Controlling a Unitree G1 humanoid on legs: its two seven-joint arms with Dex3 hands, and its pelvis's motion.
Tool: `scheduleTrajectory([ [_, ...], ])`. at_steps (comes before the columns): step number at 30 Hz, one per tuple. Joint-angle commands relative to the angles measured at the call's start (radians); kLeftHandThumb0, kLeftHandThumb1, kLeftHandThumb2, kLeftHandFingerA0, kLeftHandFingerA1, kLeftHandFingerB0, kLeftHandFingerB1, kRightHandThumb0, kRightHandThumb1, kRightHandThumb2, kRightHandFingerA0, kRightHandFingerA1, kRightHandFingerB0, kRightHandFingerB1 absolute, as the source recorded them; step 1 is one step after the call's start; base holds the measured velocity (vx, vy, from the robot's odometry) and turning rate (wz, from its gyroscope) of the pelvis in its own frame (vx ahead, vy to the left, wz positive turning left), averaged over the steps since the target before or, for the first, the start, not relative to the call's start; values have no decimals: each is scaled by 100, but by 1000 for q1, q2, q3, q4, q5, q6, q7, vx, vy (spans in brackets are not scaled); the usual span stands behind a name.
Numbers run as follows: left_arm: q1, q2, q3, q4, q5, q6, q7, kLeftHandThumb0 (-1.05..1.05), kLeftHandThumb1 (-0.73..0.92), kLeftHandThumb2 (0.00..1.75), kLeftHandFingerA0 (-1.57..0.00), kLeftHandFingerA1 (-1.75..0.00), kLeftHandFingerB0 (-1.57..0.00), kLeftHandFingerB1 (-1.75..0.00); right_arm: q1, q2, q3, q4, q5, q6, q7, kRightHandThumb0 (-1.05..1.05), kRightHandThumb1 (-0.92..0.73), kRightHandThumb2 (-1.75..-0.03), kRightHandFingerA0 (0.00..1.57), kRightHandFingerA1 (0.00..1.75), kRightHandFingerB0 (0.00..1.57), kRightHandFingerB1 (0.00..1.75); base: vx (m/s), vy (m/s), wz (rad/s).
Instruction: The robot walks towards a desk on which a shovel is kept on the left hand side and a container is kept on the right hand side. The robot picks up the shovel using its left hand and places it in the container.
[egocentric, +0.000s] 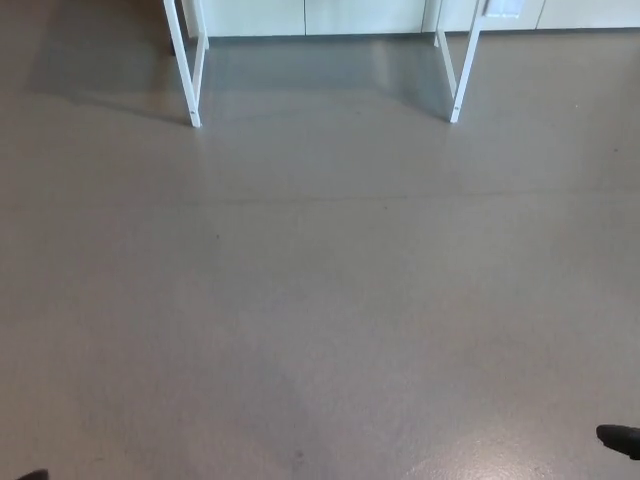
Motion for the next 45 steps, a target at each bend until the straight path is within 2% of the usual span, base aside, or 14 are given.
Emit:
scheduleTrajectory([
  [1,19,6,10,19,-43,-101,-75,-29,59,58,-42,-34,-33,-32,33,-2,-18,-7,42,-52,38,-27,-40,-52,86,55,58,49,0,0,0],
  [21,81,-2,4,51,-55,-132,-123,-25,60,58,-38,-34,-29,-31,109,-15,-14,40,16,-135,41,-33,-39,-51,85,53,58,49,0,0,0],
  [36,91,0,0,76,-50,-156,-130,-26,59,58,-37,-33,-30,-31,127,-14,-15,56,20,-150,46,-30,-39,-51,84,53,58,48,1,-9,1],
  [45,92,1,-4,58,-45,-142,-116,-26,60,58,-37,-33,-29,-31,120,-16,-11,66,14,-171,42,-30,-39,-51,85,53,58,49,147,284,-28],
])
